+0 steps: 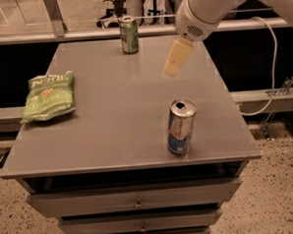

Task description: Move green can near green jalapeno chip bag

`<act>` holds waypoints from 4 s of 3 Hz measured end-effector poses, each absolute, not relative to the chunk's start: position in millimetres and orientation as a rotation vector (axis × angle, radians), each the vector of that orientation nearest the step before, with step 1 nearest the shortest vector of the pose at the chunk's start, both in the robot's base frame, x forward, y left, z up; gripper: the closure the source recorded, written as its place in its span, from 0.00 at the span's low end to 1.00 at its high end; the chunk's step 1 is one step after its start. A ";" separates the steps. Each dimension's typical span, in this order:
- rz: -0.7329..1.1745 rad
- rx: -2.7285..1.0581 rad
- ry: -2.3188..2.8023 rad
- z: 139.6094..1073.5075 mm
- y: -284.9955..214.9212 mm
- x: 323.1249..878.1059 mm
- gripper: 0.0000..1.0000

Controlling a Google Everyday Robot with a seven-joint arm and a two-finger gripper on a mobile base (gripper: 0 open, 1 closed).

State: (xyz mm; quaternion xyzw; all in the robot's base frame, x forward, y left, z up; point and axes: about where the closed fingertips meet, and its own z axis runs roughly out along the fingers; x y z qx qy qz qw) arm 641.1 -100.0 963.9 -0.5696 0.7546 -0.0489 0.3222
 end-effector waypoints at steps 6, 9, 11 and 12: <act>0.204 -0.694 1.874 914.2 -29.3 884.7 0.00; 0.383 -0.708 1.776 912.6 34.3 911.8 0.21; 0.364 -0.682 1.792 909.6 14.4 913.8 0.67; 0.347 -0.671 1.784 916.1 -5.4 905.6 0.91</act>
Offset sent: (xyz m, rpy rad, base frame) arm 0.1803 0.0621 -0.0168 0.4002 -0.1056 -0.1363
